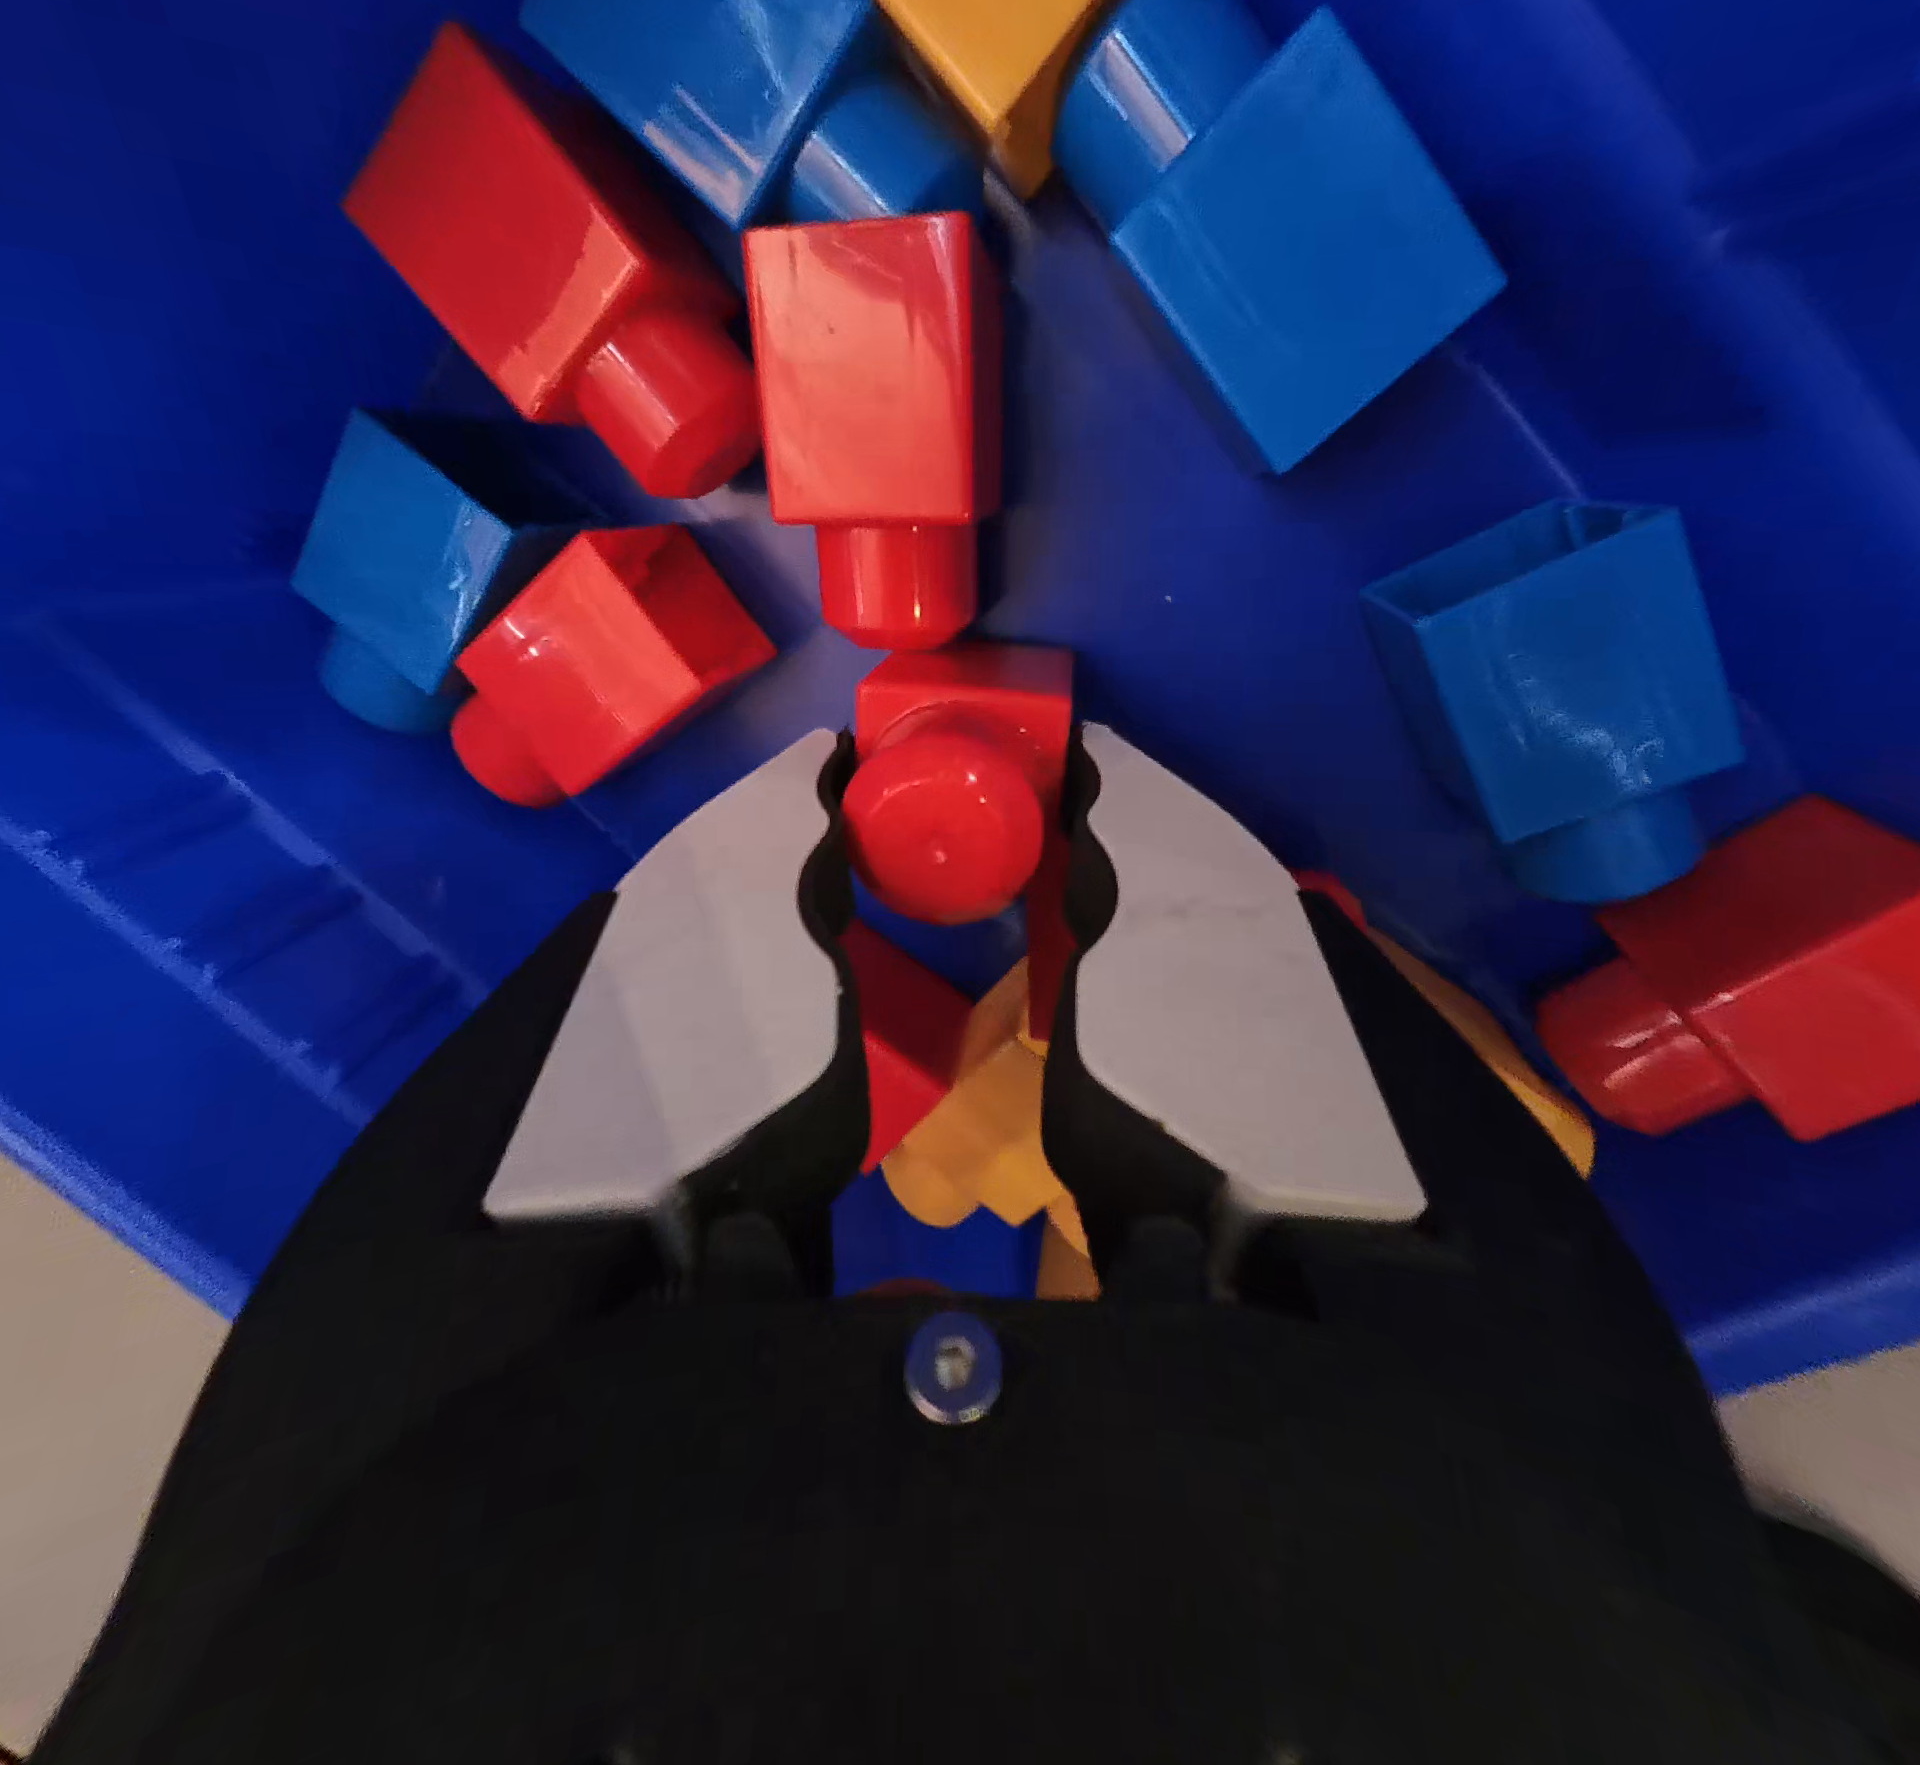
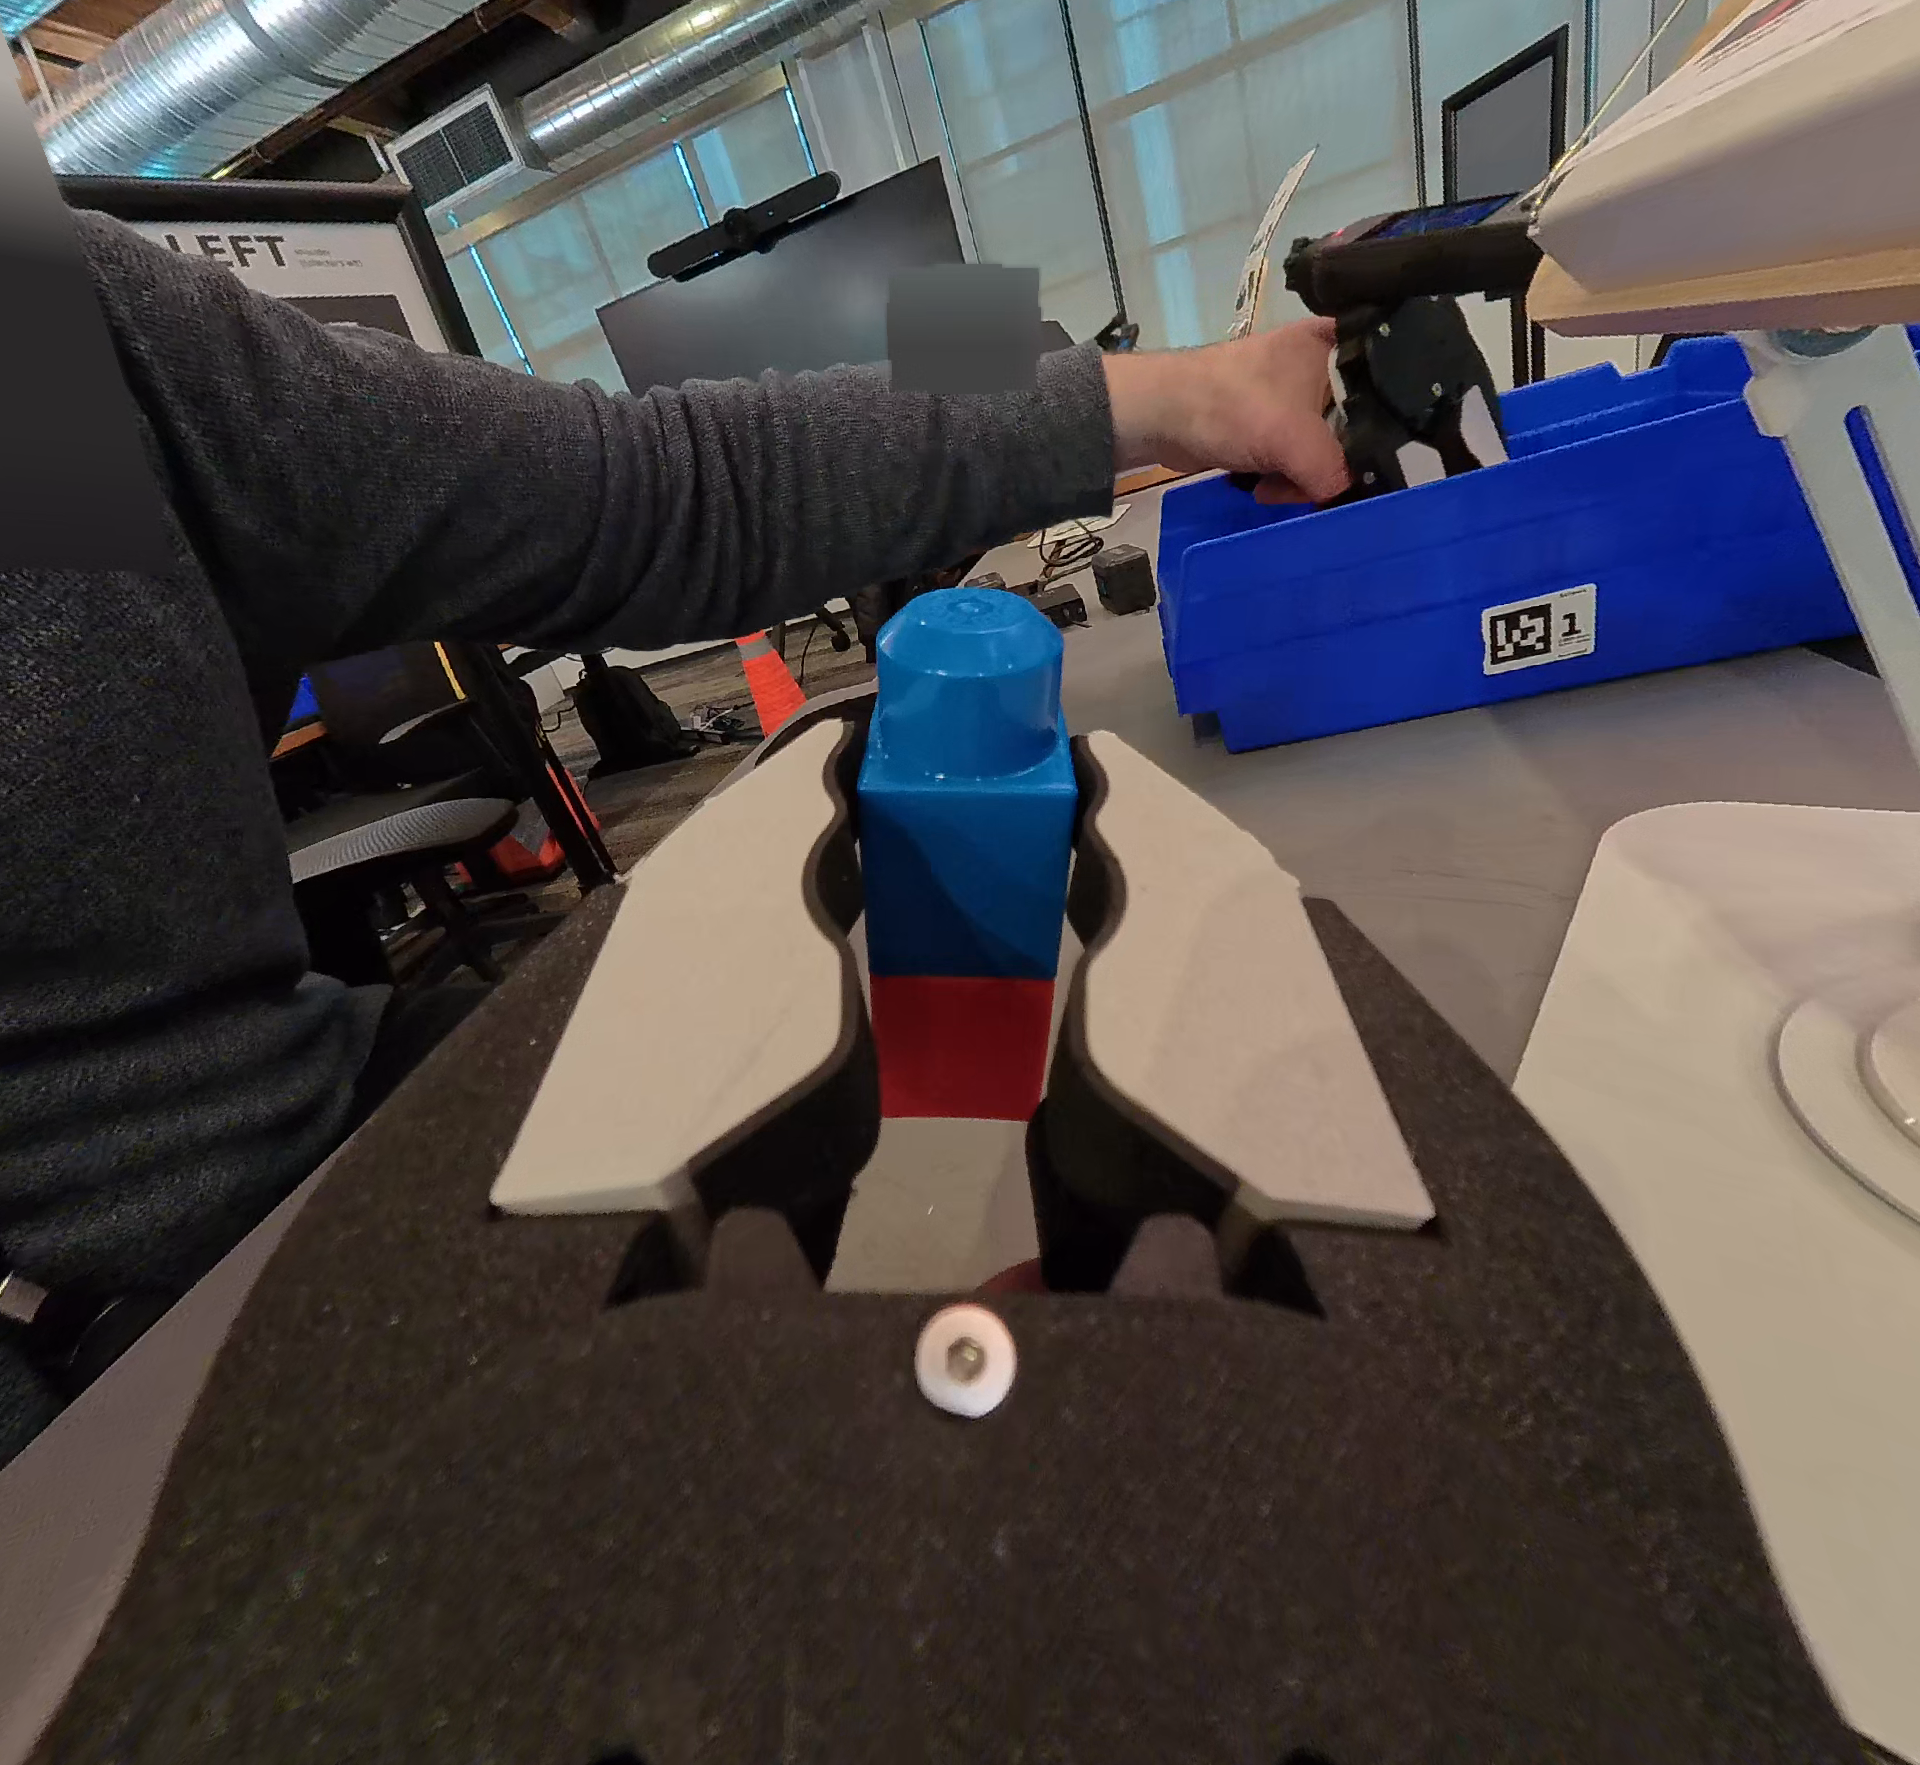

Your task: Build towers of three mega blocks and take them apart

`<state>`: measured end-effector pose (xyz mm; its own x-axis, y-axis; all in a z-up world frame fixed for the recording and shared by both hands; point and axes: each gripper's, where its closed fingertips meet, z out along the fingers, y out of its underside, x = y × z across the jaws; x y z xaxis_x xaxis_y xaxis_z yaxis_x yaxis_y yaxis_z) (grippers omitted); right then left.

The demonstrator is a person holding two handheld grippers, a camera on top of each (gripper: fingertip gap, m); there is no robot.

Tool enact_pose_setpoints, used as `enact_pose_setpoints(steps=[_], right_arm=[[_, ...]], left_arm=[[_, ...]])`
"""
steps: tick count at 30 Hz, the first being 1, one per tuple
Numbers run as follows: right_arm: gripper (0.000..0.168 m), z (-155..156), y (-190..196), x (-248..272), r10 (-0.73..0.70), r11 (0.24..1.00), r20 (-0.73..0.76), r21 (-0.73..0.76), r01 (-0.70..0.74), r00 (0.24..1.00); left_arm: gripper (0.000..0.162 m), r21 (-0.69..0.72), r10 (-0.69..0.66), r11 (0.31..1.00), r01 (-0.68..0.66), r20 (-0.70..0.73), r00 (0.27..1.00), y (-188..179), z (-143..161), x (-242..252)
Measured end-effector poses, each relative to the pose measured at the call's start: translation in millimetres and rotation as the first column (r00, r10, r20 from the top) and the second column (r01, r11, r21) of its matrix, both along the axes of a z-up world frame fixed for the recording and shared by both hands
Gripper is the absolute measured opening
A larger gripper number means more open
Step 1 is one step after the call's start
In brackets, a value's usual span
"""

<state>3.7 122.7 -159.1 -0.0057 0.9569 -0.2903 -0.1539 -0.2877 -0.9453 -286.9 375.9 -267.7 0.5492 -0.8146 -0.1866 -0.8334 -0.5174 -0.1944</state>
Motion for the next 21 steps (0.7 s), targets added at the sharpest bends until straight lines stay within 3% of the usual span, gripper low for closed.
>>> enact_pose_setpoints(steps=[3, 7, 13, 21], right_arm=[[0.036, 0, 0, 0, -0.003, 1.000, 0.001, -0.001, 0.003, 1.000], [0.036, -1, 2, -1, -0.016, 1.000, 0.010, -0.001, 0.016, 1.000], [0.036, -9, -1, -9, -0.037, 0.999, 0.094, 0.037, 0.034, 0.995], [0.036, -16, -5, -16, -0.045, 0.996, 0.164, 0.079, 0.032, 0.985]], left_arm=[[0.037, 0.033, 0.026, 0.999, -0.029, 0.069, 0.997, -2, 18, 6], [0.037, 0.108, -0.001, 0.994, -0.025, 0.233, 0.973, -23, 71, 35], [0.037, 0.155, -0.187, 0.979, 0.134, 0.415, 0.890, -107, 154, 119], [0.037, 0.054, -0.450, 0.886, 0.461, 0.340, 0.826, -214, 159, 234]])
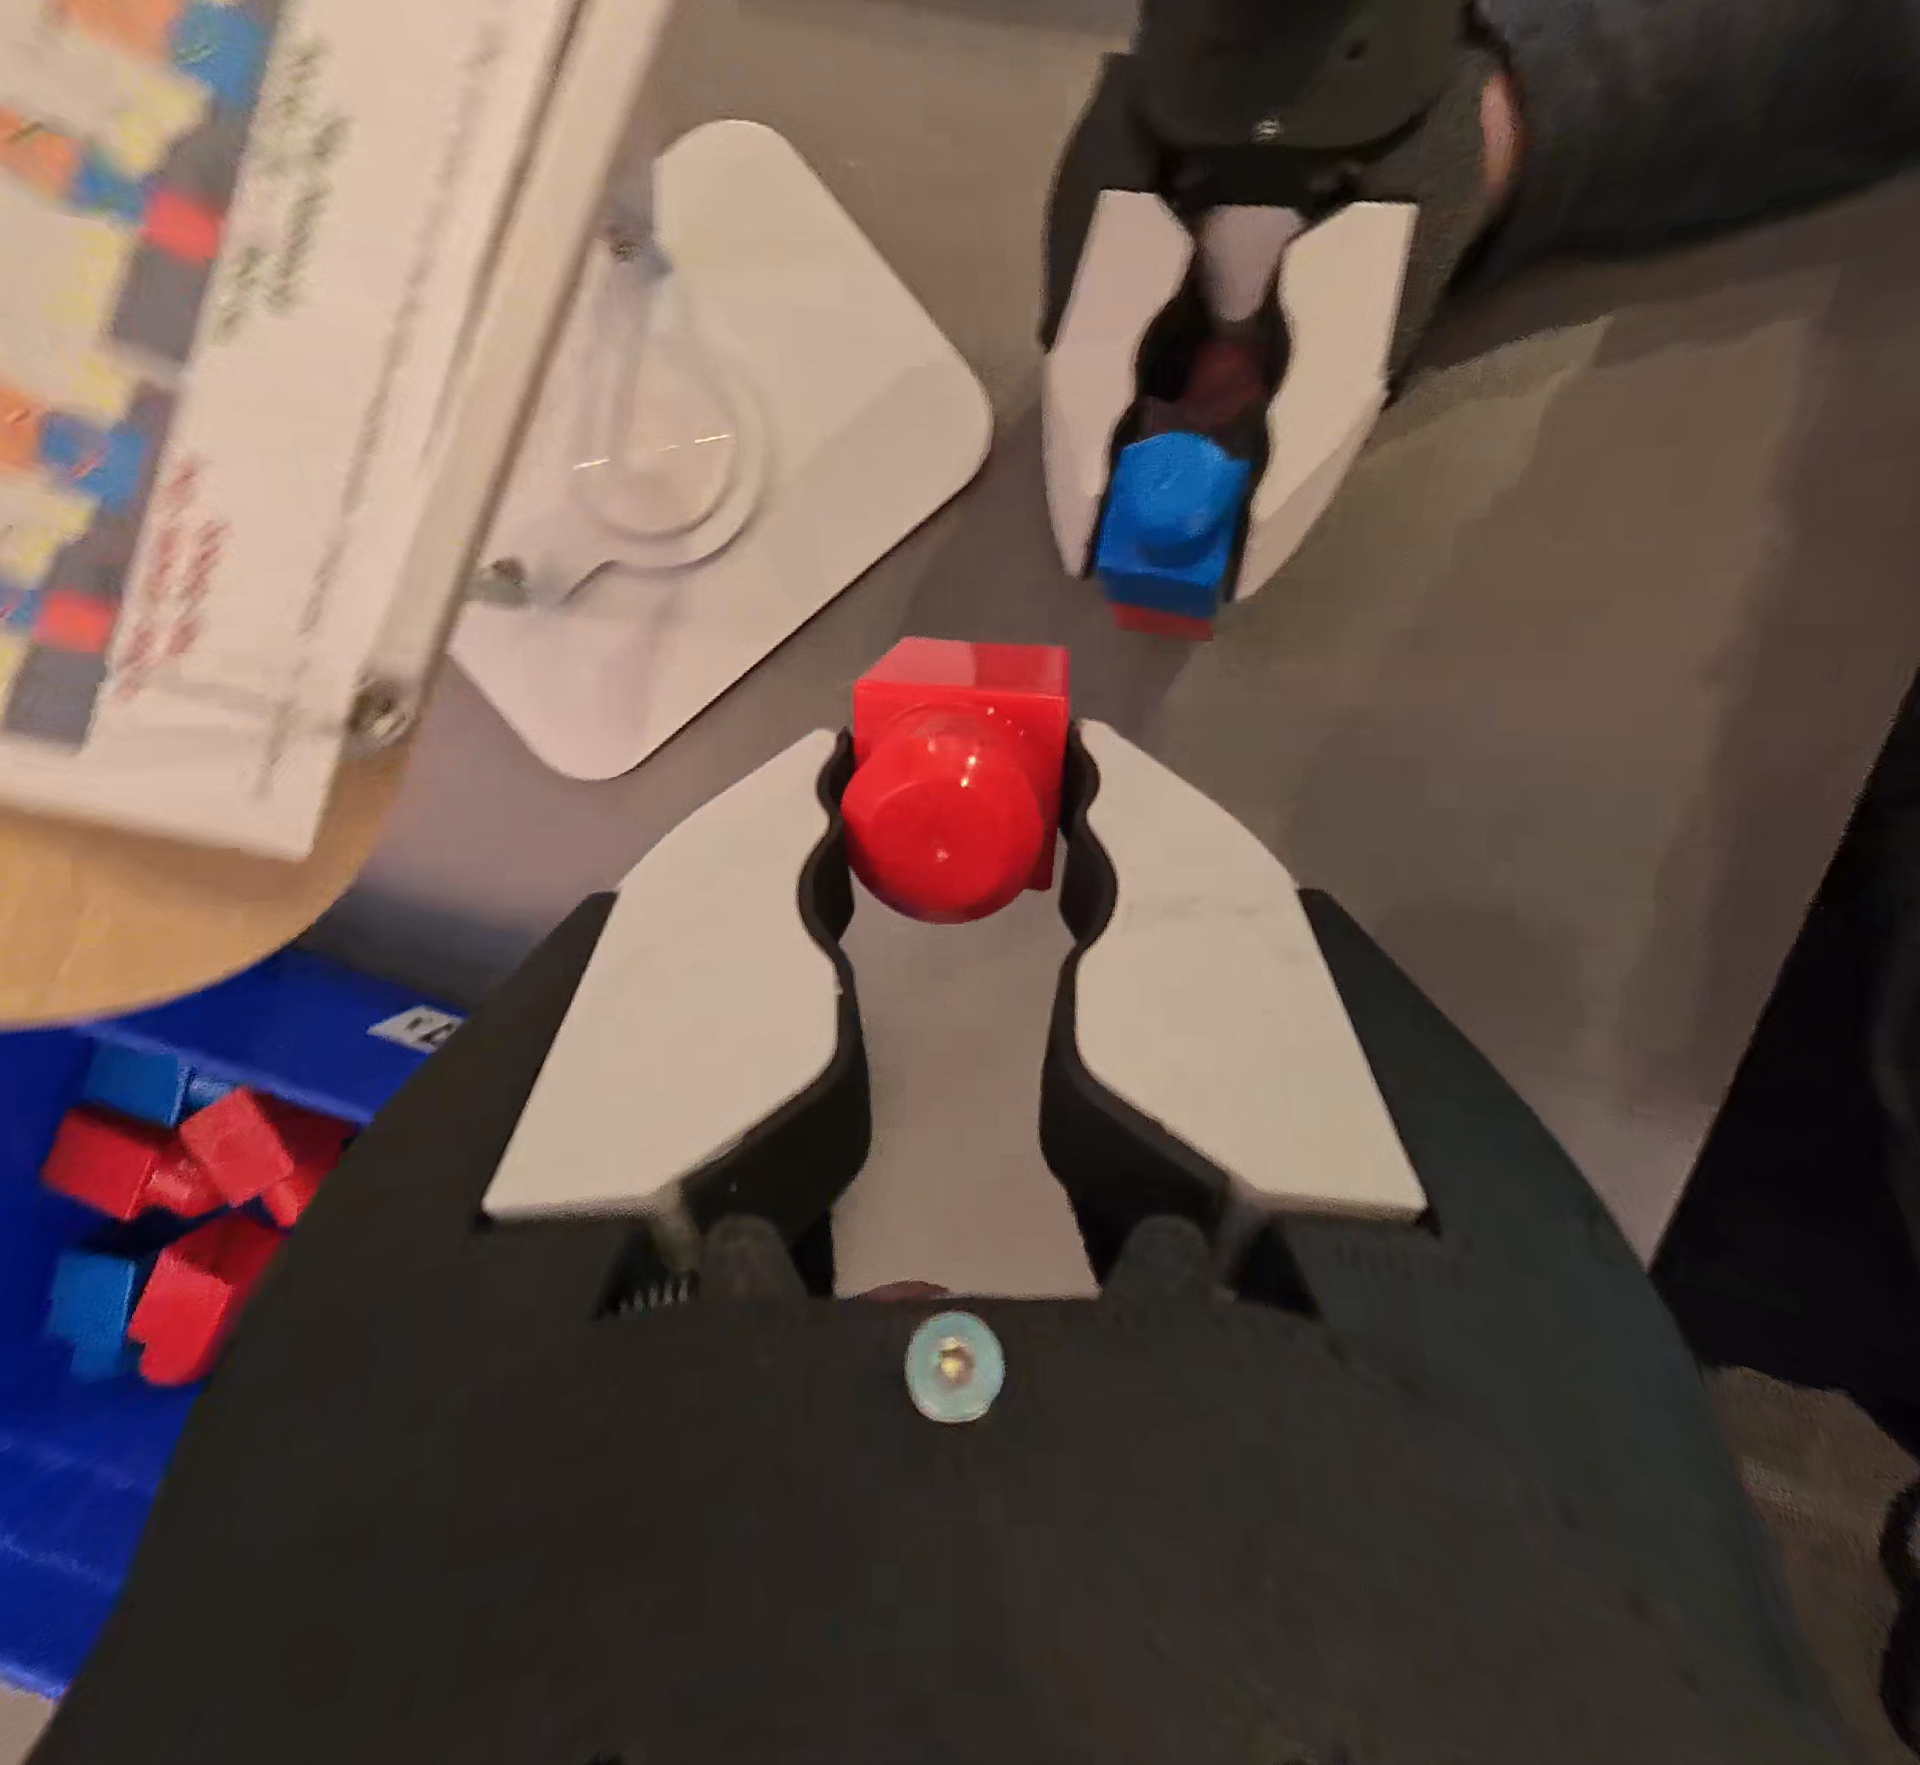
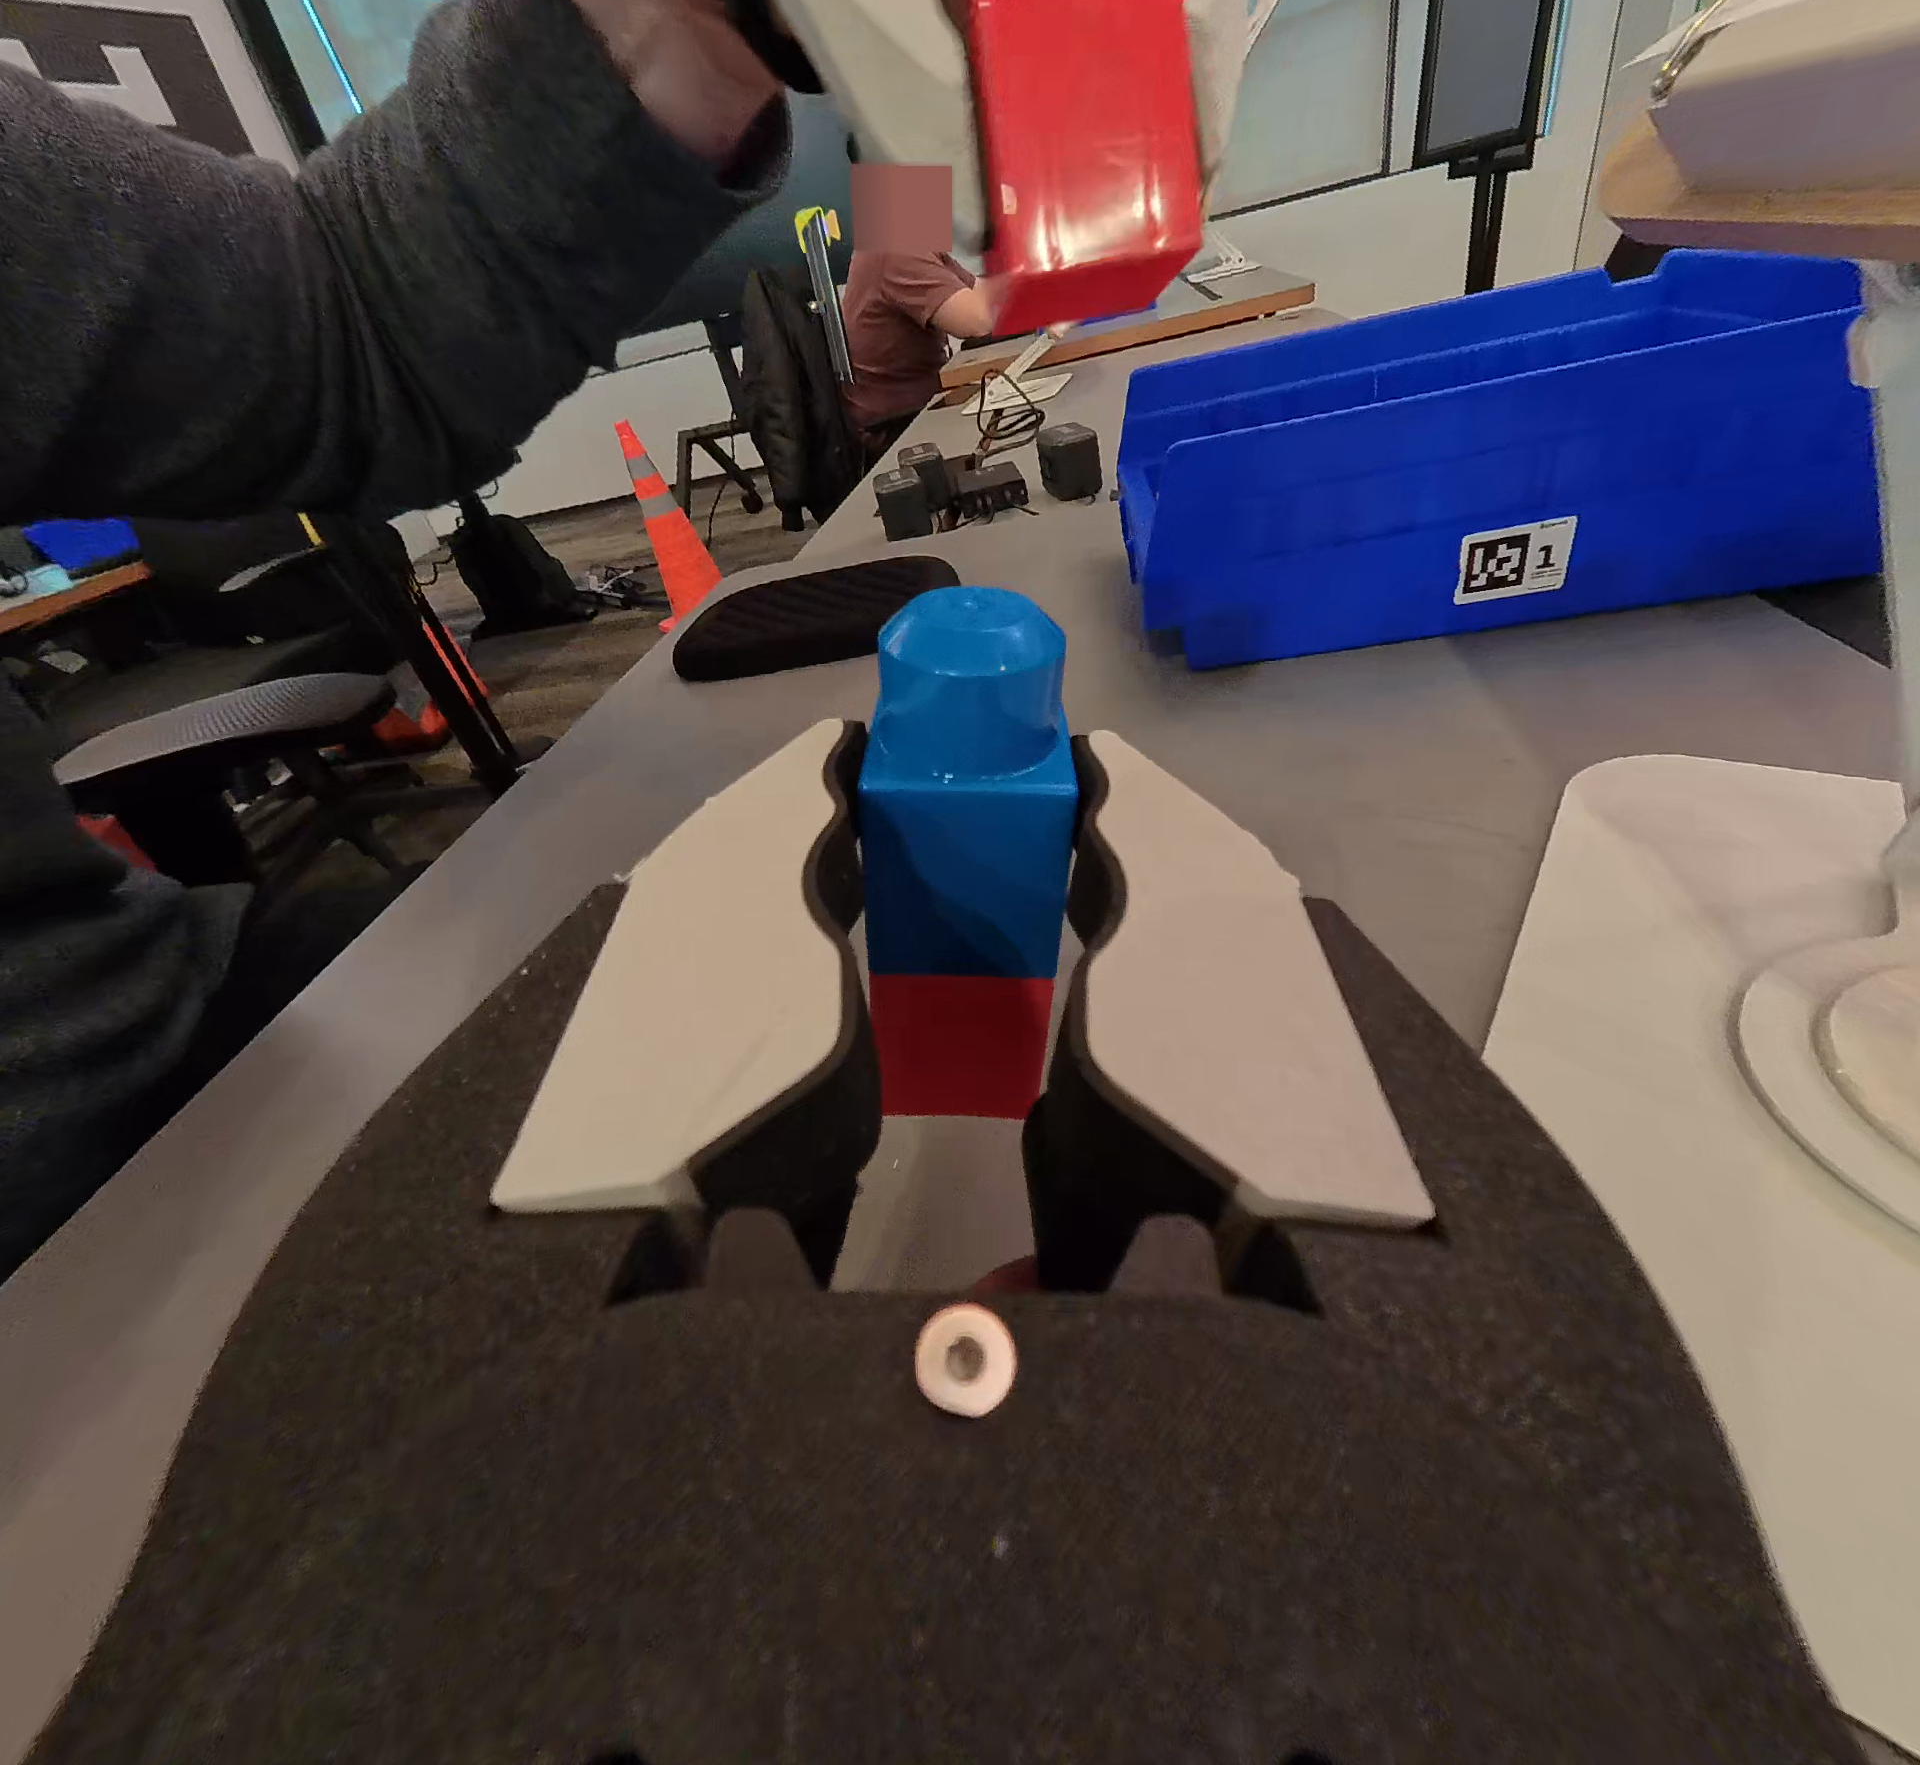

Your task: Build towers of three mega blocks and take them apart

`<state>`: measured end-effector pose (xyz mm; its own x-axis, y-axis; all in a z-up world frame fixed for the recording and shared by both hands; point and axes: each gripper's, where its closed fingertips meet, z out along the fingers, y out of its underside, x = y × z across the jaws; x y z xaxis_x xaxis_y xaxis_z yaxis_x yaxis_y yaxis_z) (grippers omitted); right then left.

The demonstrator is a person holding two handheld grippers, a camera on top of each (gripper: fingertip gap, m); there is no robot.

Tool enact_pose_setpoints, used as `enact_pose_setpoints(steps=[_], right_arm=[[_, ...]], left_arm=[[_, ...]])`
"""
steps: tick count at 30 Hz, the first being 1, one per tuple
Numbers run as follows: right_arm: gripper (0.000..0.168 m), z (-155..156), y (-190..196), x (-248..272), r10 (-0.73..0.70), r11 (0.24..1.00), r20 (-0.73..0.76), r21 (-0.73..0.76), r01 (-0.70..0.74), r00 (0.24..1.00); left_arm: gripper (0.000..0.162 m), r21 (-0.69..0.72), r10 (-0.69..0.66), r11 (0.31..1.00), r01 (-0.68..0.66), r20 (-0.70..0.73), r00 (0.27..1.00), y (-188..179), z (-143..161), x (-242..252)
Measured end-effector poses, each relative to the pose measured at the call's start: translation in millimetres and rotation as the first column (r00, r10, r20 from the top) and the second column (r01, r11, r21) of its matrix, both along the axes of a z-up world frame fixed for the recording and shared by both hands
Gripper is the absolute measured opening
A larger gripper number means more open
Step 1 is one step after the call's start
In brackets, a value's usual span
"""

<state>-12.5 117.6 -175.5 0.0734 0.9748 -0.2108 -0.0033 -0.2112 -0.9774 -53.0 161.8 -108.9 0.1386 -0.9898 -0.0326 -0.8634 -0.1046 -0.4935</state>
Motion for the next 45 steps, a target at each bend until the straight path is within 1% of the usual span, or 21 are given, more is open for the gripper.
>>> enact_pose_setpoints(steps=[2, 6, 7, 12, 14, 19, 26, 36, 45], right_arm=[[0.036, -1, -1, -1, 0.002, 1.000, 0.010, 0.008, -0.002, 1.000], [0.036, -5, -4, -5, 0.005, 0.999, 0.046, 0.036, -0.007, 0.999], [0.036, -5, -5, -5, 0.006, 0.999, 0.050, 0.039, -0.008, 0.999], [0.036, -5, -5, -5, 0.002, 0.999, 0.051, 0.041, -0.004, 0.999], [0.036, -6, -4, -5, -0.003, 0.999, 0.056, 0.041, 0.001, 0.998], [0.036, -8, -5, -6, -0.002, 0.999, 0.074, 0.045, -0.001, 0.997], [0.035, -5, -2, -3, -0.010, 1.000, 0.048, 0.025, 0.009, 0.999], [0.035, -8, -5, -5, 0.003, 0.999, 0.069, 0.033, -0.005, 0.998], [0.035, -7, -4, -4, 0.004, 1.000, 0.065, 0.029, -0.006, 0.998]], left_arm=[[0.037, -0.012, -0.049, 0.999, 0.049, -0.019, 0.999, -13, -2, 18], [0.036, -0.056, -0.098, 0.994, 0.093, -0.079, 0.992, -27, -11, 39], [0.036, -0.058, -0.100, 0.994, 0.094, -0.121, 0.988, -27, -17, 39], [0.037, -0.099, -0.133, 0.988, 0.116, -0.181, 0.975, -33, -34, 48], [0.037, -0.137, -0.132, 0.985, 0.109, -0.174, 0.976, -37, -37, 51], [0.037, -0.146, -0.154, 0.981, 0.124, -0.216, 0.964, -41, -50, 52], [0.037, -0.159, -0.154, 0.979, 0.126, -0.176, 0.972, -38, -49, 54], [0.037, -0.147, -0.221, 0.968, 0.202, -0.130, 0.967, -42, -55, 54], [0.037, -0.146, -0.197, 0.973, 0.180, -0.116, 0.973, -42, -55, 53]])
